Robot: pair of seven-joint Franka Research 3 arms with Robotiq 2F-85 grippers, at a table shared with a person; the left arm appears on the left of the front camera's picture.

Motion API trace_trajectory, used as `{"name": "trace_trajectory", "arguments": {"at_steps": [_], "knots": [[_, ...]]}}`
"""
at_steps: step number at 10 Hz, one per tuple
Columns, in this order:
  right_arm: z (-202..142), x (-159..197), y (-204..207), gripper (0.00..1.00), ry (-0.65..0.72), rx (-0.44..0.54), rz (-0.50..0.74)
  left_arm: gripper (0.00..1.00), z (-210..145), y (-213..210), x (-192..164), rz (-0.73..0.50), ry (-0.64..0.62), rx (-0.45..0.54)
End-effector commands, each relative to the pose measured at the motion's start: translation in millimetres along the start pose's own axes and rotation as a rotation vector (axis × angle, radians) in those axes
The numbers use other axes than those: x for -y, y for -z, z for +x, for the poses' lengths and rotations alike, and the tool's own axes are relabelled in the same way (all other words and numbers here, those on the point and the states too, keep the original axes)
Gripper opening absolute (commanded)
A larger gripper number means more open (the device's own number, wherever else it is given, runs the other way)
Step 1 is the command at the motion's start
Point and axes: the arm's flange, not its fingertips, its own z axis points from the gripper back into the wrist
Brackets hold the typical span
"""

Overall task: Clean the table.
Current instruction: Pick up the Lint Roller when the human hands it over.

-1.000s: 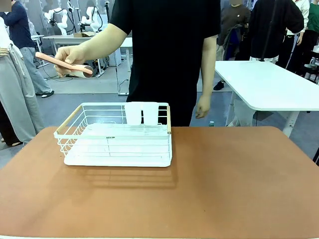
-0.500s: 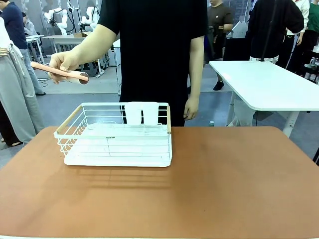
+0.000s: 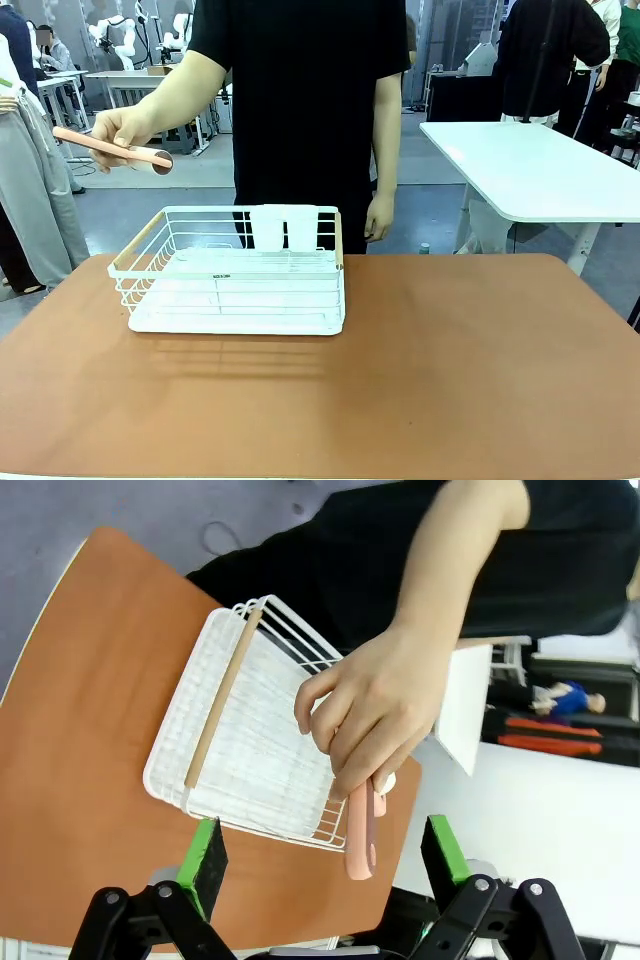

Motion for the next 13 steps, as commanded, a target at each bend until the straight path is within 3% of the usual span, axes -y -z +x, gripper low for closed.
{"name": "trace_trajectory", "arguments": {"at_steps": [1,6,13], "knots": [[0,-2,-1,1.0,-0.007,-0.003,0.009,1.0,-24,12,17,0.091,-0.097,0.013],[0,-2,-1,1.0,-0.007,-0.003,0.009,1.0,-67,47,36,0.09,-0.154,0.108],[0,-2,-1,1.0,-0.007,-0.003,0.009,1.0,-96,80,33,0.044,-0.223,0.125]]}}
